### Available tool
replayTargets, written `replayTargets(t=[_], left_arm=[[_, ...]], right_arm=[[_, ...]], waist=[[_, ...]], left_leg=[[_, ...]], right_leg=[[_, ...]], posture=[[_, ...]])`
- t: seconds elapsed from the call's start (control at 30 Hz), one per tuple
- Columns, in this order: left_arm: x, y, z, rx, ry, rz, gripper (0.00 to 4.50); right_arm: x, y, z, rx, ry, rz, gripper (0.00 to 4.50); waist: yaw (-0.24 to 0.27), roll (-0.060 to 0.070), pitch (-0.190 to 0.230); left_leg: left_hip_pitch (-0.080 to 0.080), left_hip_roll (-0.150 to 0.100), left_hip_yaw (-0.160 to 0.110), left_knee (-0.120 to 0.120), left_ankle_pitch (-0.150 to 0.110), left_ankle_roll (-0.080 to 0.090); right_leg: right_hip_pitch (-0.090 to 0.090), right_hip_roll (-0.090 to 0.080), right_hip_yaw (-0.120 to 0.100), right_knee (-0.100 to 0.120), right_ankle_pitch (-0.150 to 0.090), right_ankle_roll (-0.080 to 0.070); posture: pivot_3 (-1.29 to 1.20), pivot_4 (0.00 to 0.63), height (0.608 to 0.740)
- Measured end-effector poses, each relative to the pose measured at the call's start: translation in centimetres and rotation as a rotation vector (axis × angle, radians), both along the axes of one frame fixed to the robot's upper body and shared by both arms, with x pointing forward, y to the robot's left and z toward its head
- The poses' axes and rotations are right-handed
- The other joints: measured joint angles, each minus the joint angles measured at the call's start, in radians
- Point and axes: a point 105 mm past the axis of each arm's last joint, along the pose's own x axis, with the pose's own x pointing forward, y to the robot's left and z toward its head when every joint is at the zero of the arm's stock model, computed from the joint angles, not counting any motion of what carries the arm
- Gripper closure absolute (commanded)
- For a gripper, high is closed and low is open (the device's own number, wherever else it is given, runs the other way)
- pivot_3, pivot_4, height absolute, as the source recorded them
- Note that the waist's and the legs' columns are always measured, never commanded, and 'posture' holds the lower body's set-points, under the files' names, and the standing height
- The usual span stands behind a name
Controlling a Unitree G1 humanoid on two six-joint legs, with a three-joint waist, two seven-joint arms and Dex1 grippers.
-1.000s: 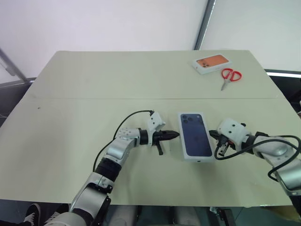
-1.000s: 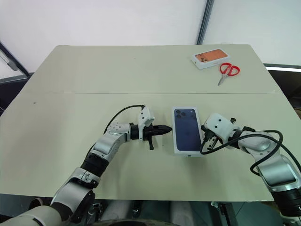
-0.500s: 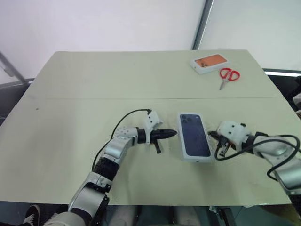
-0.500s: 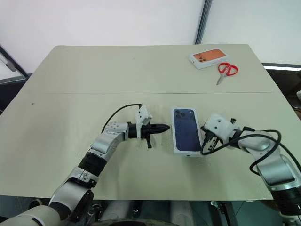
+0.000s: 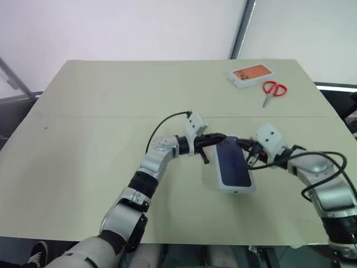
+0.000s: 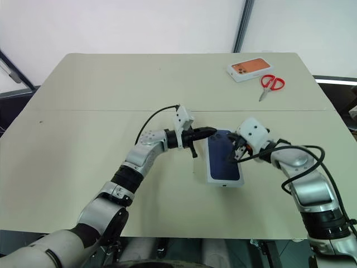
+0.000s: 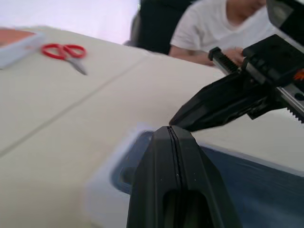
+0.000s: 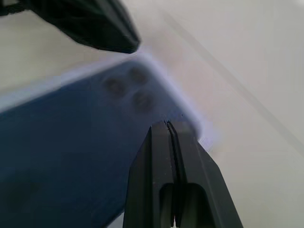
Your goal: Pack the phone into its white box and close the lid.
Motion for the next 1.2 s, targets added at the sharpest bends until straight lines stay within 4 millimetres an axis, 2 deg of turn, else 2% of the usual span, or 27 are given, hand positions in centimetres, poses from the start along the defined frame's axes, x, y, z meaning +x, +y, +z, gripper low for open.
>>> replayTargets(t=[0.1, 0.2, 0.33, 0.37, 0.43, 0.47, 0.67, 0.7, 0.77, 0.87, 1.0, 1.07, 1.2], left_arm=[[-1.3, 0.4, -2.2, 0.069, 0.026, -0.058, 4.50], [-2.8, 1.5, -2.9, 0.145, 0.028, -0.158, 4.50], [-3.7, 2.1, -3.2, 0.162, 0.061, -0.205, 4.50], [-3.7, 2.2, -3.3, 0.166, 0.067, -0.206, 4.25], [-3.8, 2.6, -3.2, 0.141, 0.094, -0.195, 3.63], [-3.6, 2.9, -3.1, 0.125, 0.110, -0.181, 3.14], [-1.0, 7.1, -1.5, 0.104, 0.081, -0.013, 0.04], [-0.4, 8.2, -1.1, 0.108, 0.066, 0.017, 0.00], [0.6, 10.5, -0.1, 0.112, 0.030, 0.086, 0.00], [1.2, 12.3, 0.5, 0.119, -0.007, 0.133, 0.00], [1.8, 19.0, 0.1, 0.194, -0.035, 0.298, 0.00], [1.5, 20.4, 0.4, 0.210, -0.050, 0.332, 0.00], [0.1, 22.0, -0.3, 0.236, -0.066, 0.349, 0.00]], right_arm=[[-1.6, 0.0, -0.5, -0.046, 0.038, 0.045, 4.47], [-3.1, -0.1, -0.9, -0.084, 0.079, 0.092, 4.47], [-3.3, -0.3, -0.9, -0.083, 0.083, 0.091, 4.47], [-3.4, -0.3, -0.9, -0.082, 0.086, 0.094, 4.50], [-3.7, -0.4, -0.8, -0.039, 0.126, 0.104, 3.94], [-3.8, -0.5, -0.7, -0.006, 0.146, 0.103, 3.58], [-2.8, -0.3, 1.1, 0.135, 0.107, 0.077, 0.49], [-2.5, -0.3, 1.7, 0.145, 0.090, 0.080, 0.06], [-2.3, -0.5, 2.4, 0.156, 0.066, 0.079, 0.06], [-2.2, -0.5, 2.4, 0.171, 0.075, 0.089, 0.06], [-2.2, -0.6, 3.2, 0.192, 0.049, 0.145, 0.06], [-2.4, -0.9, 3.1, 0.188, 0.040, 0.161, 0.06], [-2.9, -1.9, 2.0, 0.181, 0.044, 0.158, 0.06]], waist=[[-0.007, 0.000, 0.000], [-0.007, -0.001, -0.001], [-0.003, -0.001, -0.001], [0.001, -0.001, -0.001], [0.003, -0.001, -0.001], [0.003, -0.002, -0.001], [-0.002, -0.001, -0.001], [-0.004, -0.001, -0.001], [-0.003, -0.001, -0.001], [0.004, -0.001, -0.001], [-0.008, -0.001, 0.000], [-0.004, -0.001, 0.000], [0.003, -0.001, 0.000]], left_leg=[[0.001, 0.000, -0.001, 0.000, 0.000, 0.000], [0.007, 0.001, -0.002, -0.001, -0.001, 0.001], [0.010, 0.001, -0.002, -0.001, -0.002, 0.001], [0.010, 0.001, -0.002, -0.001, -0.002, 0.001], [0.009, 0.001, -0.002, -0.001, -0.002, 0.002], [0.009, 0.001, -0.002, -0.001, -0.002, 0.002], [0.004, 0.001, -0.002, -0.001, -0.002, 0.001], [0.004, 0.001, -0.002, -0.001, -0.002, 0.001], [0.004, 0.001, -0.002, -0.001, -0.002, 0.001], [0.003, 0.000, -0.002, -0.001, -0.002, 0.001], [0.003, 0.001, -0.002, -0.002, -0.002, 0.001], [0.003, 0.000, -0.002, -0.002, -0.002, 0.001], [0.003, 0.000, -0.001, -0.002, -0.002, 0.001]], right_leg=[[0.001, 0.001, 0.000, 0.001, 0.000, 0.000], [0.008, 0.002, -0.001, -0.001, 0.000, 0.000], [0.011, 0.001, -0.001, -0.002, -0.001, 0.000], [0.011, 0.001, -0.001, -0.003, -0.001, 0.000], [0.011, 0.001, -0.001, -0.003, -0.001, 0.000], [0.010, 0.001, -0.001, -0.003, -0.001, 0.000], [0.004, 0.001, 0.000, -0.001, -0.001, 0.000], [0.004, 0.001, 0.000, -0.001, -0.001, 0.000], [0.004, 0.001, -0.001, -0.001, -0.001, 0.000], [0.004, -0.001, -0.001, -0.002, -0.001, 0.000], [0.003, 0.000, -0.001, -0.001, 0.000, 0.000], [0.003, -0.001, -0.001, -0.001, -0.001, 0.000], [0.004, -0.002, 0.000, -0.002, 0.000, 0.000]], posture=[[0.00, 0.150, 0.740], [0.00, 0.150, 0.740], [0.00, 0.150, 0.740], [0.00, 0.150, 0.740], [0.00, 0.150, 0.740], [0.00, 0.150, 0.740], [0.00, 0.150, 0.740], [0.00, 0.150, 0.740], [0.00, 0.150, 0.740], [0.00, 0.150, 0.740], [0.00, 0.150, 0.740], [0.00, 0.150, 0.740], [0.00, 0.150, 0.740]])
